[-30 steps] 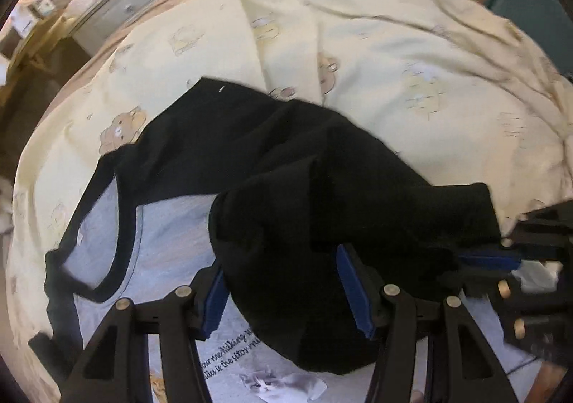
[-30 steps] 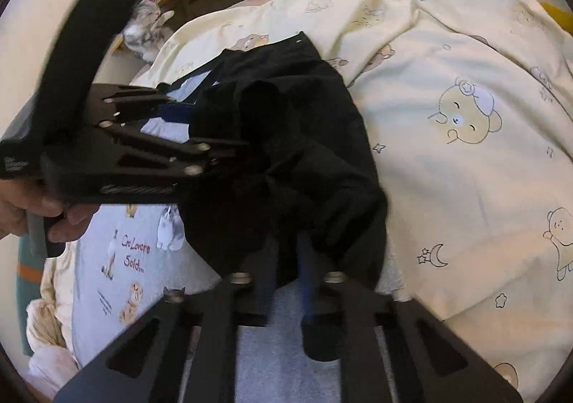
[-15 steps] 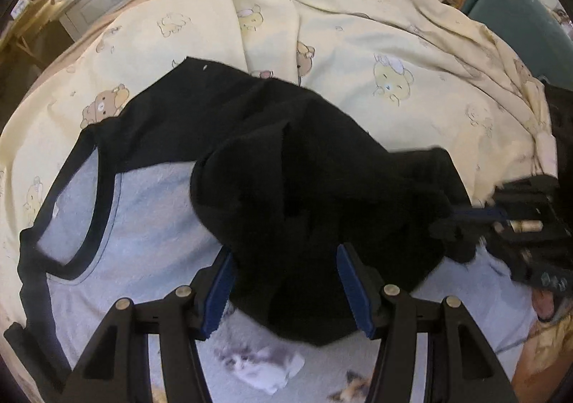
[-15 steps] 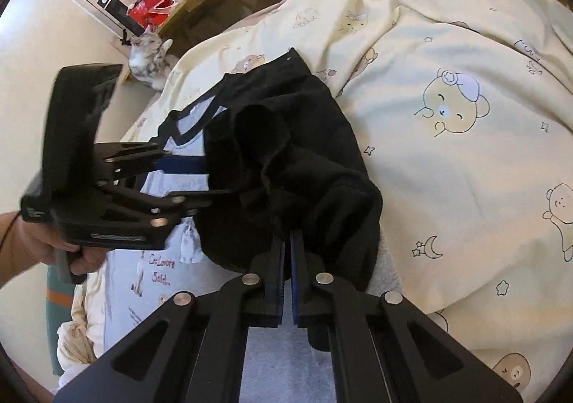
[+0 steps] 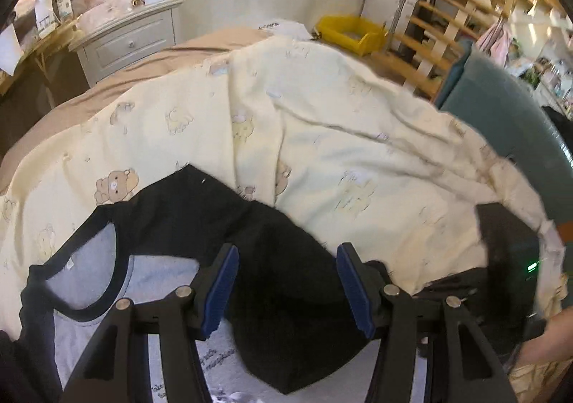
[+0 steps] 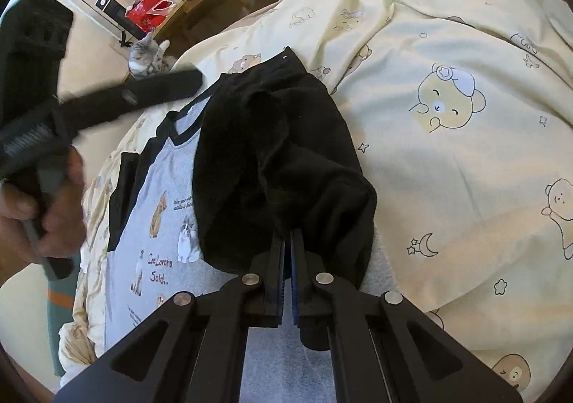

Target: Fold clothes

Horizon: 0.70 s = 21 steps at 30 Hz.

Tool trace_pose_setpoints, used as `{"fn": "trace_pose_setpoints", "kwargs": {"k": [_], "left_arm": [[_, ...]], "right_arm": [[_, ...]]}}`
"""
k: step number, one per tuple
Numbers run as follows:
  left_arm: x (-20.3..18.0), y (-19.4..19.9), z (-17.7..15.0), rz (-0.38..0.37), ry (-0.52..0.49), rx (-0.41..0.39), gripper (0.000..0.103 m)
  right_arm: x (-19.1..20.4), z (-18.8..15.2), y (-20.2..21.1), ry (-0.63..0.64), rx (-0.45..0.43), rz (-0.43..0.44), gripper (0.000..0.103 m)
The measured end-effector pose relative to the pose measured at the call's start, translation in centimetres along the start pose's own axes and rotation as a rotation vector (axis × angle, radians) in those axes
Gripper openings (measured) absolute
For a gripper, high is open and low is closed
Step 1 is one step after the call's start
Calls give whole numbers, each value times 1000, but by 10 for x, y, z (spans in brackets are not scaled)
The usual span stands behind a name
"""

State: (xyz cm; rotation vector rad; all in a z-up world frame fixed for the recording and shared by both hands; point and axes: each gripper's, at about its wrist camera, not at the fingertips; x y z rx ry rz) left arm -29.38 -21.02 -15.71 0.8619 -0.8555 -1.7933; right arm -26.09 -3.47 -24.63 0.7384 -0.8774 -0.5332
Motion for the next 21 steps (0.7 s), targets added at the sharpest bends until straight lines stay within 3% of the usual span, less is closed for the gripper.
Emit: {"fn": "trace_pose_setpoints", "kwargs": {"k": [3,6,9,14,15,16,17,21], "left_arm": [[-4,-18,-2,38,-25,50,58],[2,-47,-15,145,-47,160,58],[12,-71,-24,218,-57,220,58],[28,-83,-14,273,-23,194,56],[32,-82,-12,280,-11,177,25],[34,-80,-9,293,-10,178,3],[37,-78,-7,303,-9,178,3],[32,-43,12,196,-29,123,2]], "right_arm": [[-1,-1,0,1,1,-2,2],[-2,-1,1,1,0,-1,2],[-3,-1,2,-1,1,1,2],[-3,-1,4,9,4,-1,2],[-2,-1,5,18,2,-3,2],[-1,-1,8,23,-4,-2,2],[-1,-1,12,28,-10,-1,2],[-1,8,40,58,-53,-3,2]]}}
Point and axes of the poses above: each gripper's, at about its wrist camera, not at the fingertips, and y roughly against the way its jaws point, x to its left, z to its top, and after that the axes turned 4 degrees about -z, right-handed
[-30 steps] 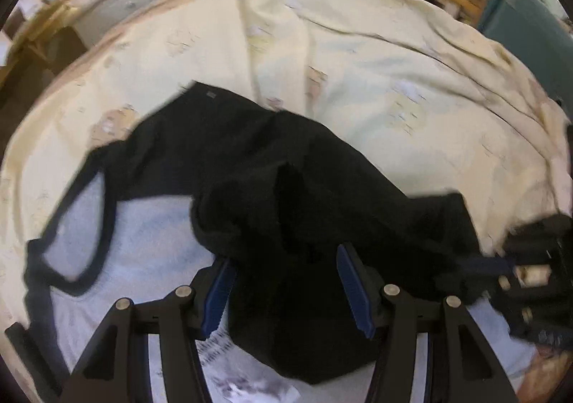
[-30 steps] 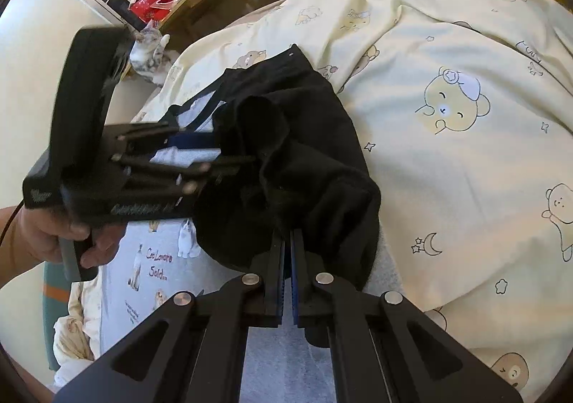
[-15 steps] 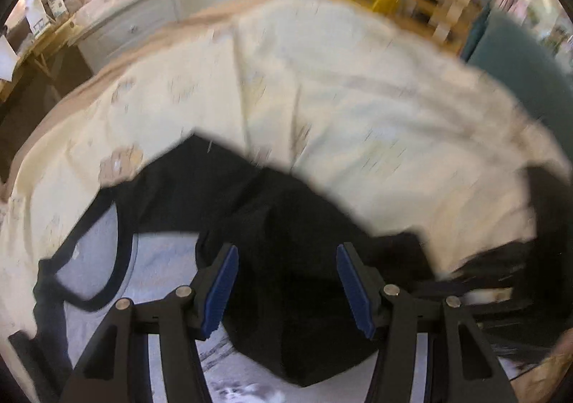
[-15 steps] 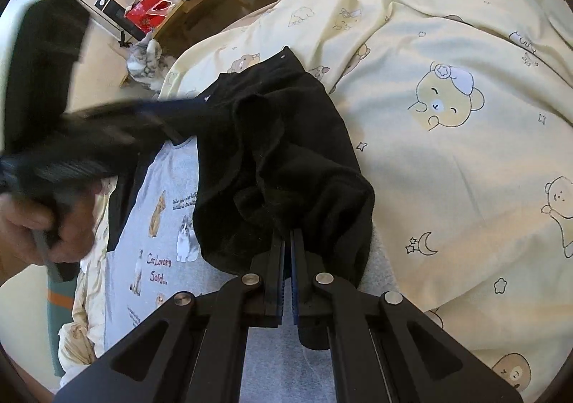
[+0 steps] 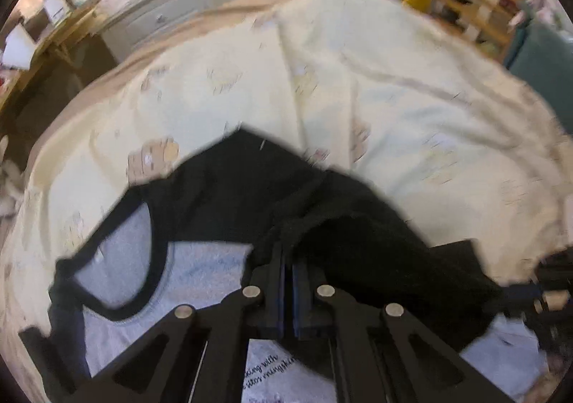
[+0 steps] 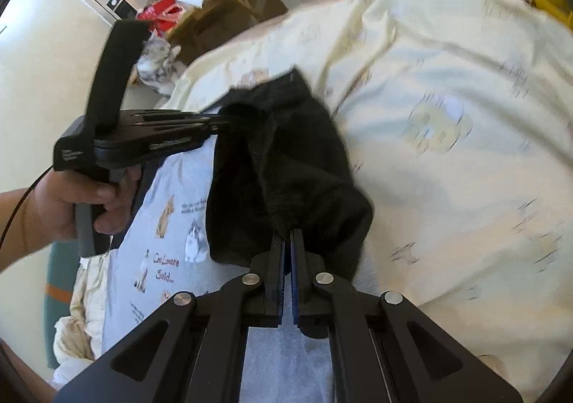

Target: Fold clothes

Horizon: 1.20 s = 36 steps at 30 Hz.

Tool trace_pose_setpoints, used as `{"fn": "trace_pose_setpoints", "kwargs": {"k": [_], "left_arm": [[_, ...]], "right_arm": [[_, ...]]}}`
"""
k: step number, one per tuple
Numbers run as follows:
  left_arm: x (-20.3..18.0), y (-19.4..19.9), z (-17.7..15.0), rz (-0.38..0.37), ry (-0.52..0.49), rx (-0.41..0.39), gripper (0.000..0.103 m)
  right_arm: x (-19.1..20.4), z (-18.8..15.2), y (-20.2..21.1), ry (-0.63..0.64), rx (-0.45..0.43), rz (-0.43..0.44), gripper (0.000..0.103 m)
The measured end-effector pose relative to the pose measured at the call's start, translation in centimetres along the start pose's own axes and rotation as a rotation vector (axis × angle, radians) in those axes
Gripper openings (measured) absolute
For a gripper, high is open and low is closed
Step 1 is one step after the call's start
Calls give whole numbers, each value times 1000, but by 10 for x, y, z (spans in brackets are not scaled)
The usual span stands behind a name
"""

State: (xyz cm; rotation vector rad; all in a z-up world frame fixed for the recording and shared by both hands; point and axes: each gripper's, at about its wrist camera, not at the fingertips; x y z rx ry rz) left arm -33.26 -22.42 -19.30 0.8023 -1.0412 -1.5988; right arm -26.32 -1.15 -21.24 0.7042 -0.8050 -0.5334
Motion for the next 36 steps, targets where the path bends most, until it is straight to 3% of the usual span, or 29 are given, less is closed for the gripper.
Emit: {"fn": "trace_pose_setpoints", "kwargs": {"k": [7,12,18,24,27,31,36], "left_arm": [[-5,55,74,-2,-122,-82,2],[-23,48,137,19,-185,-93,2],[-61,36,191,68,-275,-79,2],[-96,38,204,23,-381,-91,2],[-122,33,212,53,-455,-81,2],[-150,21,217,79,-521,-70,3],[-175,17,204,53,-605,-73,3]], "right_arm": [[-13,58,77,80,-98,-71,2],[-48,102,114,60,-131,-133,2],[-78,129,116,63,-79,-197,2],[-91,111,119,58,-35,-218,2],[-105,96,121,-4,-38,-217,2],[-128,69,124,-128,-60,-207,2],[-119,41,141,-112,-144,-190,2]]}}
Point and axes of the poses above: each gripper's, at about its wrist camera, not at the fingertips, and y roughly against the way its jaws point, x to its left, z to its top, and after that the axes turned 4 degrees about -z, right-handed
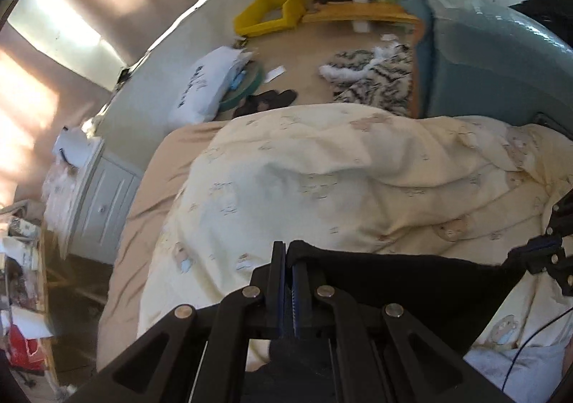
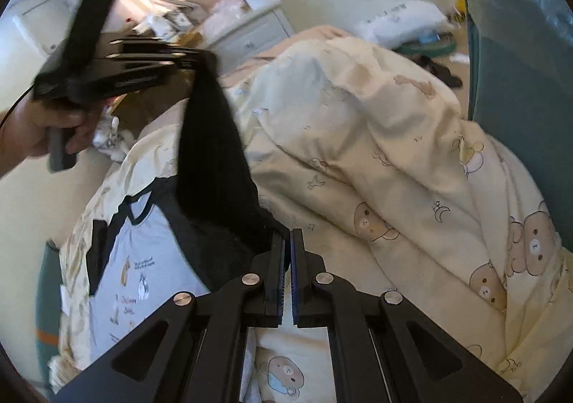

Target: Fold clothes

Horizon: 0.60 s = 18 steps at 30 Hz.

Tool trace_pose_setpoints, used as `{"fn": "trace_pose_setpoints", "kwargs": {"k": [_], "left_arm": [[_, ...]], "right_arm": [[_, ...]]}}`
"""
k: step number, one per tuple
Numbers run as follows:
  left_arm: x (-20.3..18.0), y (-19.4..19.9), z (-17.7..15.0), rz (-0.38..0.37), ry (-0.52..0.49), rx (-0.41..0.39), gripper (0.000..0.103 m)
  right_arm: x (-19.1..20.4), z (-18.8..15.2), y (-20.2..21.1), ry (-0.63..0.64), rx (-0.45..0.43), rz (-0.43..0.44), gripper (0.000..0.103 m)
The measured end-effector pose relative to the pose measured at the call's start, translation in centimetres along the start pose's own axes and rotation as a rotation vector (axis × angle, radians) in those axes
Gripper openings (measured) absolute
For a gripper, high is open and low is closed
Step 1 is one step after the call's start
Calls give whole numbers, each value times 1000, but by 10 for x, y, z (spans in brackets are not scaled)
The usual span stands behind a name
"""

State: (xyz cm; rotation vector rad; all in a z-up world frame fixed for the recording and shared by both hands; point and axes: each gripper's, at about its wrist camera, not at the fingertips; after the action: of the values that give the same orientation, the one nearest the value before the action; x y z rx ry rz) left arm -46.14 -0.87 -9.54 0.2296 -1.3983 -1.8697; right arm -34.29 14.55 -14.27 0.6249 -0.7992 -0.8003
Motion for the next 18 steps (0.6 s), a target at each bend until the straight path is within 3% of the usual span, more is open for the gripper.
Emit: {"fn": "trace_pose_setpoints", "kwargs": {"k": [5,9,14,18], "left_arm": [[5,30,-27,-25,6,-65,3],[16,48,-83,-50,66,-46,3],[0,27,-189,-50,187,56,3],[-22,-21,-270,-40,294,196,7]], "right_arm": [[46,-13,23,160,-26,62,2],[87,-26,31,299,-2,119,2],[136,-71,0,498,148,157,2],[145,-119,-52,524,317,198,2]]}}
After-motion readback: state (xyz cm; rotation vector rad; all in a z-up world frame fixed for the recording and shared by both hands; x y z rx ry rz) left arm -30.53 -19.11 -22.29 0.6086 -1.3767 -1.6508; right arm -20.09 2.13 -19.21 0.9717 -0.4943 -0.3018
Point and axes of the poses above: each gripper's, at about its wrist camera, not at the fingertips, and y roughly against the way its jaws point, x to its left, z to its top, and after that the axes turned 4 degrees about -z, right-handed
